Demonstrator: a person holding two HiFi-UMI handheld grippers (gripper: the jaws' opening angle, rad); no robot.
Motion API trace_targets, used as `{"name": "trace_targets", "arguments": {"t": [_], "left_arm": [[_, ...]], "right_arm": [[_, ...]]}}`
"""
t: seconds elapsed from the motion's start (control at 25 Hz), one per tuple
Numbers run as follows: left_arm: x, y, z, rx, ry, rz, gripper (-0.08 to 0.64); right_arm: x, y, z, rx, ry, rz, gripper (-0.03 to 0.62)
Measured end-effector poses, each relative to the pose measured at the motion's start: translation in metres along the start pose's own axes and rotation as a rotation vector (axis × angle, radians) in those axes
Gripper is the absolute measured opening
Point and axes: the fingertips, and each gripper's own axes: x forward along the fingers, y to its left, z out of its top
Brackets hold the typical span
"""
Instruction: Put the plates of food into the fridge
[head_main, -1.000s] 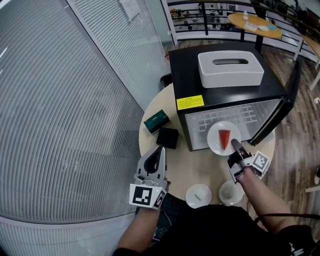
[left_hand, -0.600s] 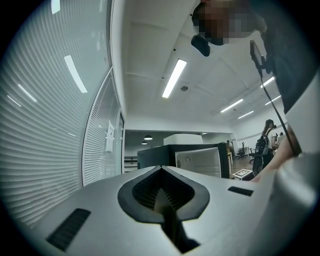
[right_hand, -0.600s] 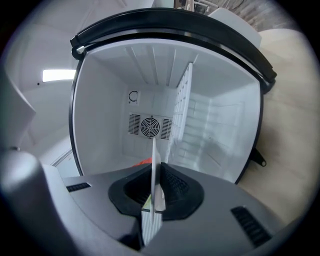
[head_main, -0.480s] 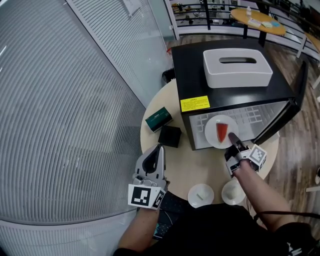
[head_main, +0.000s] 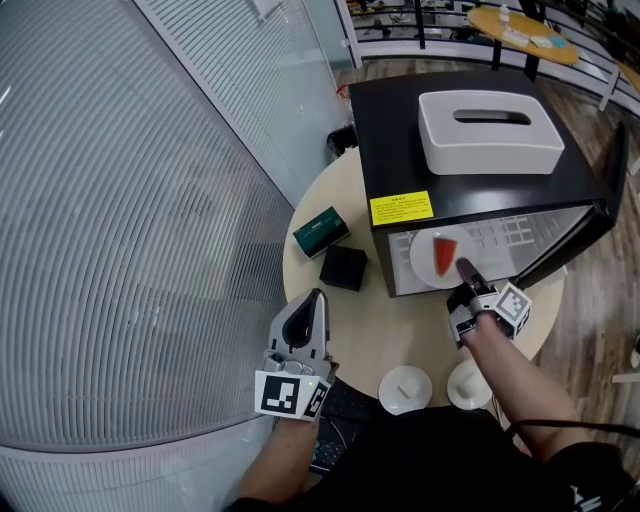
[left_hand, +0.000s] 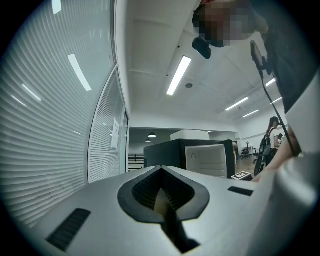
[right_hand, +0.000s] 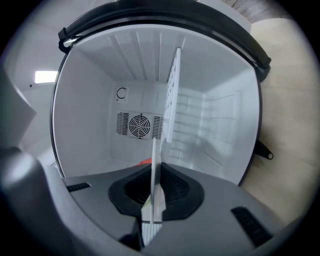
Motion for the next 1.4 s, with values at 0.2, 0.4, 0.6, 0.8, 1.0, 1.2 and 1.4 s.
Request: {"name": "trace_targets", "arguments": {"t": [0.2, 0.4, 0.6, 0.8, 1.0, 1.2, 1.4], "left_arm": [[-0.005, 0.007, -0.006, -0.007, 0.014, 0.019, 0.003], [-0.011, 0.013, -0.012, -0.009, 0.031, 0.032, 0.003], [-0.016, 0.014, -0.02, -0.009, 0.049, 0.042, 0.003], [-0.019, 0.012, -0.027, -0.012, 0.067, 0.041, 0.003], [-0.02, 0.003, -0.028, -0.008, 0.074, 0.021, 0.003], [-0.022, -0.007, -0.024, -0.005, 0.068, 0.001, 0.003], [-0.022, -0.019, -0.019, -0.006, 0.055, -0.025, 0.003]], "right_arm": [[0.01, -0.004, -0.004, 0.026, -0.016, -0.019, 0.028], [0.017, -0.004, -0.007, 0.037, -0.029, -0.027, 0.027], [0.021, -0.003, -0.007, 0.046, -0.067, -0.03, 0.027], [0.021, -0.003, -0.007, 0.052, -0.072, -0.01, 0.028], [0.02, 0.0, -0.006, -0.032, -0.025, 0.015, 0.028], [0.016, 0.007, -0.001, -0.075, -0.026, 0.028, 0.077], [-0.001, 0.009, 0.008, -0.082, -0.042, 0.037, 0.097]]}}
